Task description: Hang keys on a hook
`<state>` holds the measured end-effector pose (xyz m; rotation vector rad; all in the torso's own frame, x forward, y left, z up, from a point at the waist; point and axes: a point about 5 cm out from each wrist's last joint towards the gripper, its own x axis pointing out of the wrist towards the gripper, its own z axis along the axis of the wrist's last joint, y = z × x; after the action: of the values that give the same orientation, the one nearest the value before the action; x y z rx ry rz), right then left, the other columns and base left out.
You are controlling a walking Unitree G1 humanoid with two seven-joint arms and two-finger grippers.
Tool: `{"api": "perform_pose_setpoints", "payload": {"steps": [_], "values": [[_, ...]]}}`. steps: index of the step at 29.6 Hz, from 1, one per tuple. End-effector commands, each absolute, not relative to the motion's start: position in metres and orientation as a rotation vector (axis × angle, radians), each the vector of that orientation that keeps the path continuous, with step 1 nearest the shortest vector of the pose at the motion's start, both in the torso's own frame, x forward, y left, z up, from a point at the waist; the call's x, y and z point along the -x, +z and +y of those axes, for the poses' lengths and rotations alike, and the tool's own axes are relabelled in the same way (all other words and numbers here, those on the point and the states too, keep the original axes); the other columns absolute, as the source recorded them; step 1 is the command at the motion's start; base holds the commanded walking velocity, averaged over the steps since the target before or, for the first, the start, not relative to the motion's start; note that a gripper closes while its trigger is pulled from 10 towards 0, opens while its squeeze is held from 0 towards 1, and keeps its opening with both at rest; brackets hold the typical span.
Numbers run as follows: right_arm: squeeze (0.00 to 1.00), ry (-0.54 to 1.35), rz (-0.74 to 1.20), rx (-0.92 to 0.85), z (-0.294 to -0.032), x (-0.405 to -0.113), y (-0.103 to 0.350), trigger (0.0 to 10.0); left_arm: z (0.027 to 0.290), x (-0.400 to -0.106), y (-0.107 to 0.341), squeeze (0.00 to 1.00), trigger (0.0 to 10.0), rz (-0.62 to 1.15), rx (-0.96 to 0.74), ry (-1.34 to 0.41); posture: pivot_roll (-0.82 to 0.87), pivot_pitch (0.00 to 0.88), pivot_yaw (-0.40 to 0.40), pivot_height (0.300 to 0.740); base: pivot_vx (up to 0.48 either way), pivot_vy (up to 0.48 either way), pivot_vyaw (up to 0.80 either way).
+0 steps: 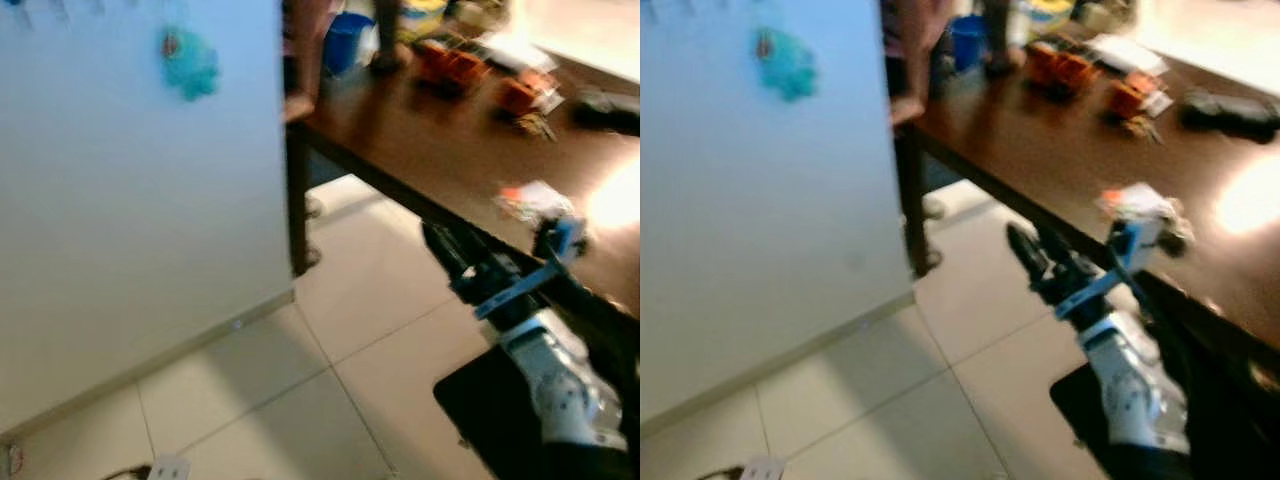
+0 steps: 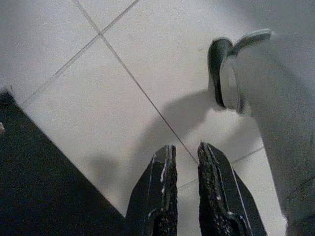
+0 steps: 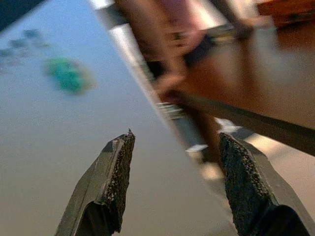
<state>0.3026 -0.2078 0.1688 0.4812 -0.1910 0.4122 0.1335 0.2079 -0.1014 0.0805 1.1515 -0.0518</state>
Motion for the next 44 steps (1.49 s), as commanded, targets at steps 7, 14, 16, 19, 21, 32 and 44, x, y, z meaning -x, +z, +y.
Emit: {"api": "perform_pose_setpoints", "payload": {"steps": [7, 14, 16, 19, 21, 32, 44], "values": [[0.0, 0.373, -0.16, -0.484, -0.207, -0.307, 0.161, 10.0, 0.197, -0.126, -0.105, 0.0, 10.0, 1.161, -0.041, -0.078, -0.11, 0.068, 0.085, 0.74, 0.0, 0.0, -0.73], [0.0, 0.358, -0.178, -0.483, -0.205, -0.31, 0.163, 10.0, 0.198, -0.128, -0.104, 0.0, 10.0, 1.148, -0.065, -0.101, -0.11, 0.06, 0.085, 0.74, 0.0, 0.0, -0.52], [0.0, 0.362, -0.18, -0.475, -0.202, -0.311, 0.163, 10.0, 0.199, -0.129, -0.104, 0.0, 10.0, 1.147, -0.069, -0.107, -0.11, 0.056, 0.084, 0.74, 0.0, 0.0, 0.0], [0.0, 0.364, -0.183, -0.464, -0.198, -0.314, 0.164, 10.0, 0.199, -0.129, -0.104, 0.0, 10.0, 1.143, -0.072, -0.118, -0.11, 0.055, 0.083, 0.74, 0.131, 0.0, 0.0], [0.0, 0.358, -0.193, -0.47, -0.198, -0.315, 0.165, 10.0, 0.199, -0.129, -0.103, 0.0, 10.0, 1.142, -0.072, -0.12, -0.11, 0.055, 0.082, 0.74, 0.48, 0.0, 0.0], [0.0, 0.301, -0.228, -0.476, -0.207, -0.319, 0.171, 10.0, 0.196, -0.13, -0.103, 0.0, 10.0, 1.125, -0.064, -0.105, -0.11, 0.065, 0.083, 0.74, 0.455, 0.0, 0.0], [0.0, 0.264, -0.246, -0.463, -0.211, -0.319, 0.173, 10.0, 0.193, -0.135, -0.102, 0.0, 10.0, 1.094, -0.031, -0.106, -0.11, 0.079, 0.085, 0.74, 0.418, 0.0, 0.0]]}}
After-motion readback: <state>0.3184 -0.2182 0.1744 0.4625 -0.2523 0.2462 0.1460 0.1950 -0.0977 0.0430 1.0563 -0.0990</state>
